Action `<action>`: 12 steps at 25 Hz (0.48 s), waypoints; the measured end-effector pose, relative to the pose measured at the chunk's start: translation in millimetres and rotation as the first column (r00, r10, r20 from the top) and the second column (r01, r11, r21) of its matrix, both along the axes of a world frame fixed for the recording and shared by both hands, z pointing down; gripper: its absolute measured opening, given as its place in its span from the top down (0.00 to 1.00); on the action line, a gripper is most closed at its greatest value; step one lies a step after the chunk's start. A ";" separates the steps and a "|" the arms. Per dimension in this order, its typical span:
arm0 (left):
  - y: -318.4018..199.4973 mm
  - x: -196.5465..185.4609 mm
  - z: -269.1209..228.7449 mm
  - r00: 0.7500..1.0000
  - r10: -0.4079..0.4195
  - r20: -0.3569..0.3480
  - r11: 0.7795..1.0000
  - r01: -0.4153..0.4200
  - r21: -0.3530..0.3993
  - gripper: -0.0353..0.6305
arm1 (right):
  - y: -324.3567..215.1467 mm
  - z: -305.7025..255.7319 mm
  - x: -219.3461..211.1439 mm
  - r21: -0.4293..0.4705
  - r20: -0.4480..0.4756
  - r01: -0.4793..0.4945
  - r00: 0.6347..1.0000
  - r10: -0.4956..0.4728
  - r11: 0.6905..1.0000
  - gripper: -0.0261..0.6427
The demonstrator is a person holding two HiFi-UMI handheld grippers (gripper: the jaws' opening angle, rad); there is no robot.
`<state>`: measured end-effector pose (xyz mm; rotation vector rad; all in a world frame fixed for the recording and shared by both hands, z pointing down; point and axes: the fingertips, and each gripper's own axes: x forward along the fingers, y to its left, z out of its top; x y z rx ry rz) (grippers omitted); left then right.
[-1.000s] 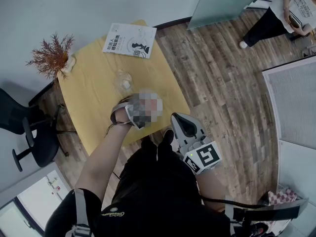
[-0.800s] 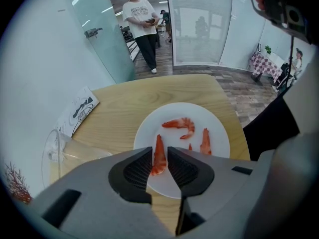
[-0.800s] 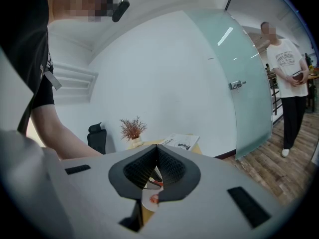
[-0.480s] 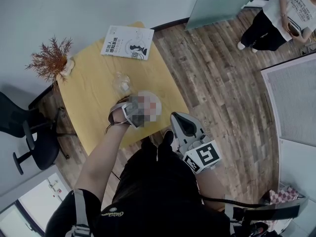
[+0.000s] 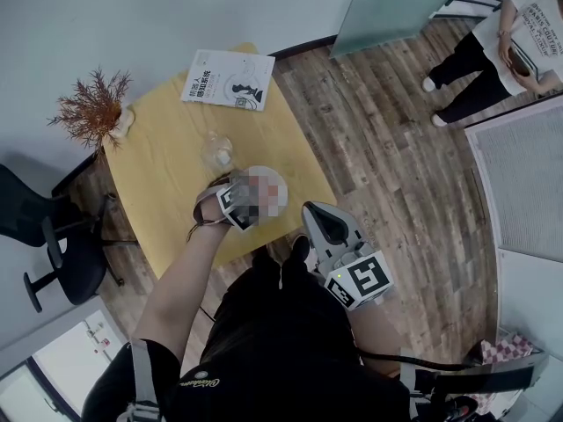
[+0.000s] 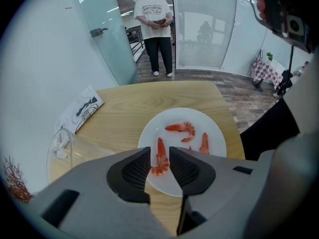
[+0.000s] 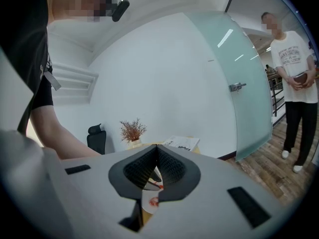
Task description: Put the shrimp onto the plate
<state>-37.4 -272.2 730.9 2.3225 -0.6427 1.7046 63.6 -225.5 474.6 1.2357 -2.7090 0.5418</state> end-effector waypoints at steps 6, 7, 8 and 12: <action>1.1 0.5 -9.3 1.000 -0.015 -0.016 1.000 0.016 0.013 0.77 | 1.6 -3.9 0.0 0.011 -0.001 0.004 1.000 -0.004 1.000 0.96; -0.3 0.3 -14.8 0.999 -0.024 -0.023 0.999 0.025 0.026 0.78 | 2.3 -4.4 -0.3 0.012 -0.002 0.006 1.000 -0.006 1.000 0.96; -1.8 0.6 -21.1 0.999 -0.034 -0.035 0.999 0.035 0.038 0.80 | 2.9 -5.0 -0.6 0.012 -0.003 0.008 1.000 -0.007 1.000 0.96; -1.0 5.0 -44.9 0.991 -0.071 -0.116 0.996 0.077 0.049 0.84 | 2.8 -8.1 -0.3 0.015 0.002 0.006 1.000 -0.006 1.000 0.96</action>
